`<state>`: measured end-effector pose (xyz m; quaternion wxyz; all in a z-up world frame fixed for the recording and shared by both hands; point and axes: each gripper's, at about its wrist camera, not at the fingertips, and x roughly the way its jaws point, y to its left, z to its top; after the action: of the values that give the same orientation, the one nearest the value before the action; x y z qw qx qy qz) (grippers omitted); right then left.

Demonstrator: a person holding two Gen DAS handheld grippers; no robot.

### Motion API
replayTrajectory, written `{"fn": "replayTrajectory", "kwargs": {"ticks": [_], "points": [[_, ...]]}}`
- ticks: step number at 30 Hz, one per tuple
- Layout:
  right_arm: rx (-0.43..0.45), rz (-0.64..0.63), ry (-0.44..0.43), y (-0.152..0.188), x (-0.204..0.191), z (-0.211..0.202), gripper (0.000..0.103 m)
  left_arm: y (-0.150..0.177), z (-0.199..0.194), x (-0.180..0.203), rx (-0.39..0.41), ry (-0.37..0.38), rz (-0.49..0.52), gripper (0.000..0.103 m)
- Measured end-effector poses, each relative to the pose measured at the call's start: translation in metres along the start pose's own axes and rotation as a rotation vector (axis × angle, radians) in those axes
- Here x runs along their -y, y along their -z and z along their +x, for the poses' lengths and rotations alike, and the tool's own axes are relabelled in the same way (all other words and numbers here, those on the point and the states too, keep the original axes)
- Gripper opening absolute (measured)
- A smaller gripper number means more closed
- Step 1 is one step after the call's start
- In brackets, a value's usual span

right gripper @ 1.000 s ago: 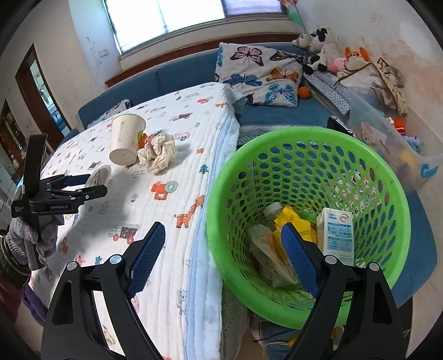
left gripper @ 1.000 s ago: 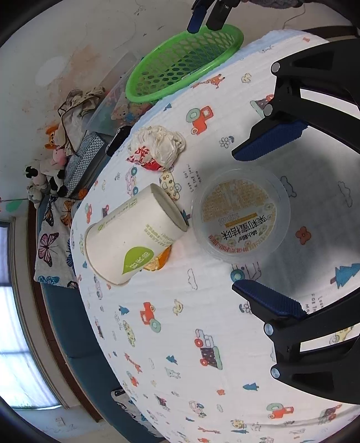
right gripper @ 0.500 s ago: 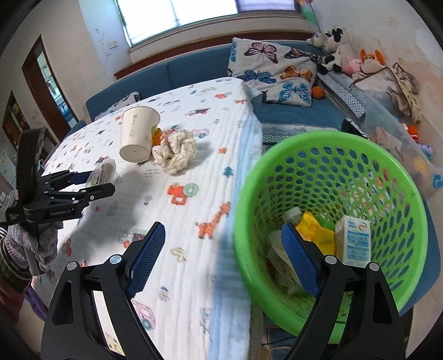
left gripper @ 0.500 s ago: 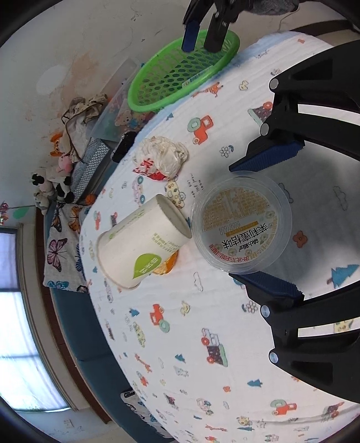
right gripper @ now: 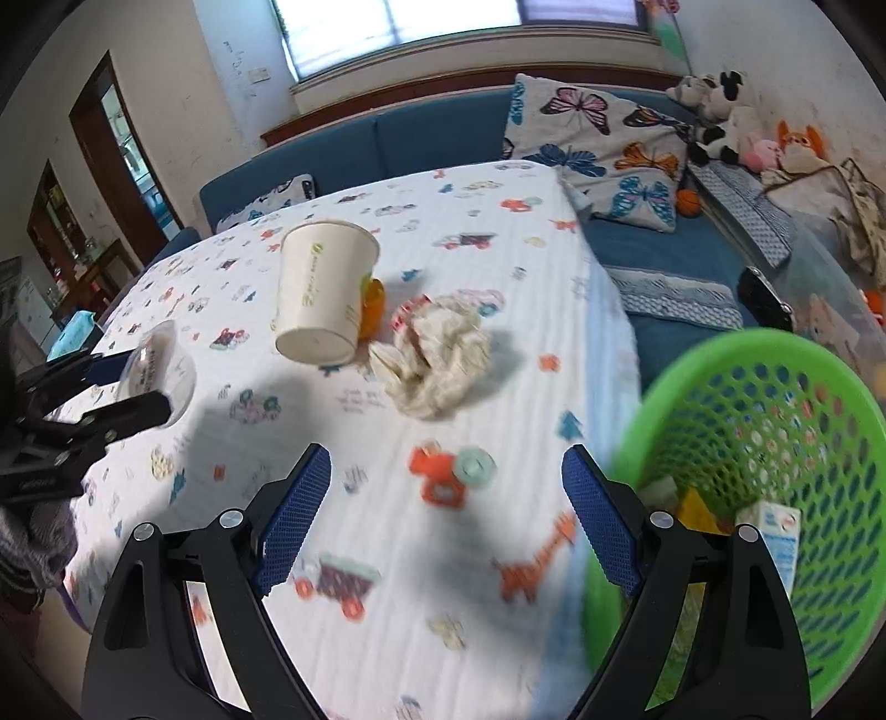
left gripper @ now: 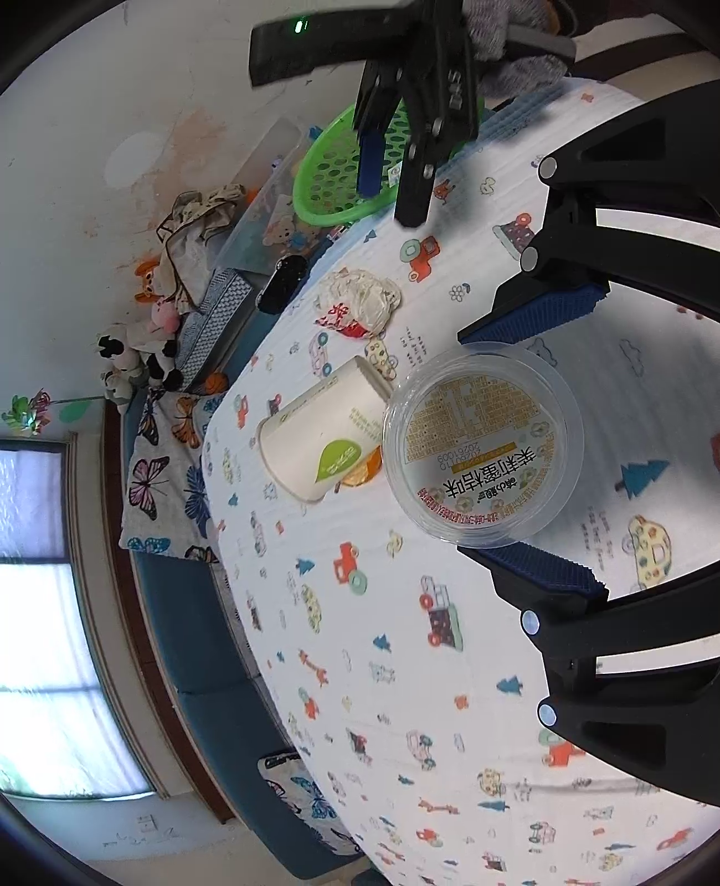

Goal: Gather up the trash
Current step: 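Grasp the crumpled tissue with the right gripper while left holds the plastic cup, then drop the tissue into the basket with right while left carries the cup toward it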

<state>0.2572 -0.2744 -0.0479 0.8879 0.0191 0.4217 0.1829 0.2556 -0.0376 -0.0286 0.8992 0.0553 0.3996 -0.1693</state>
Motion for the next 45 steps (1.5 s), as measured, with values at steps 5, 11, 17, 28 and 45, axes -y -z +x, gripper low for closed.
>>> {"fn": "replayTrajectory", "kwargs": {"ticks": [5, 11, 17, 28, 45], "points": [[-0.005, -0.018, -0.002, -0.015, -0.007, 0.02, 0.085, 0.002, -0.01, -0.009, 0.014, -0.004, -0.007, 0.066], [-0.015, -0.009, 0.002, -0.025, -0.007, 0.039, 0.084, 0.004, -0.012, -0.018, 0.013, -0.006, -0.026, 0.066], [-0.029, 0.008, 0.008, -0.035, -0.003, 0.056, 0.083, 0.006, -0.011, -0.024, 0.009, -0.003, -0.039, 0.066], [-0.047, 0.029, 0.014, -0.038, 0.0, 0.076, 0.064, 0.007, -0.008, -0.024, 0.0, -0.009, -0.047, 0.066], [0.009, 0.037, 0.005, -0.02, 0.003, 0.032, 0.06, 0.004, -0.014, -0.006, 0.009, 0.006, -0.016, 0.066]]}}
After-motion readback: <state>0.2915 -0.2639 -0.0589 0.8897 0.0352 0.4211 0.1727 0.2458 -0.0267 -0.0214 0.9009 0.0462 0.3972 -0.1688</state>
